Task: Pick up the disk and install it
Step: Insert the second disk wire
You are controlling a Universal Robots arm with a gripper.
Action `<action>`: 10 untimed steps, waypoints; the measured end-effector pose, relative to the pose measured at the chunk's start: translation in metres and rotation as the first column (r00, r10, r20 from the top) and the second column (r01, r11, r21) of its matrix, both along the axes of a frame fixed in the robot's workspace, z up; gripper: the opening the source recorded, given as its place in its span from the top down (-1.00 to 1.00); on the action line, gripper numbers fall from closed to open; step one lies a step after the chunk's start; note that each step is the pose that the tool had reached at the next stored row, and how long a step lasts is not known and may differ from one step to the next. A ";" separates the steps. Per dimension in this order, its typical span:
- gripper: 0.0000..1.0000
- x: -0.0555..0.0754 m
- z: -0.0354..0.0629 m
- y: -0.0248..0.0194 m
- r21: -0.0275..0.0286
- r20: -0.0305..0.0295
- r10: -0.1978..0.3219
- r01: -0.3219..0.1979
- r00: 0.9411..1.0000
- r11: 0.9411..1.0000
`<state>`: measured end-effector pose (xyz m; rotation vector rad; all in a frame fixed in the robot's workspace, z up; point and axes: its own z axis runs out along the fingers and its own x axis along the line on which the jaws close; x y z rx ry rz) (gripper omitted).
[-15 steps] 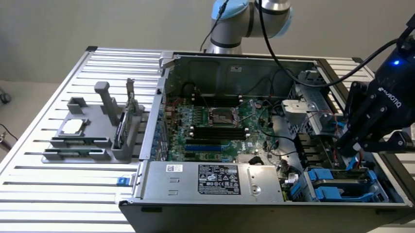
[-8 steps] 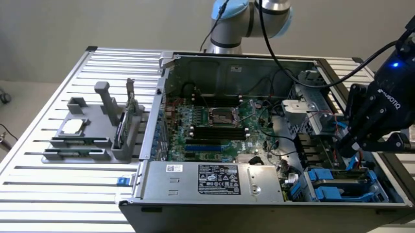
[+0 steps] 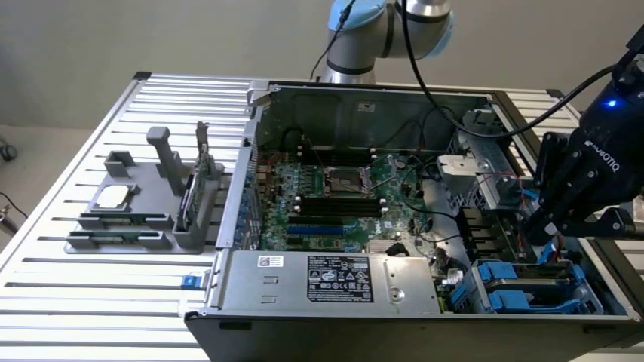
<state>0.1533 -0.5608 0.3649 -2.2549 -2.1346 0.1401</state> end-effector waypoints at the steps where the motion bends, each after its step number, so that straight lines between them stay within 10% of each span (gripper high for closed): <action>1: 0.67 0.000 -0.0002 -0.0004 0.000 0.000 0.000 0.000 1.000 1.000; 10: 0.67 0.000 -0.0062 -0.0110 0.001 0.000 0.000 0.000 1.000 1.000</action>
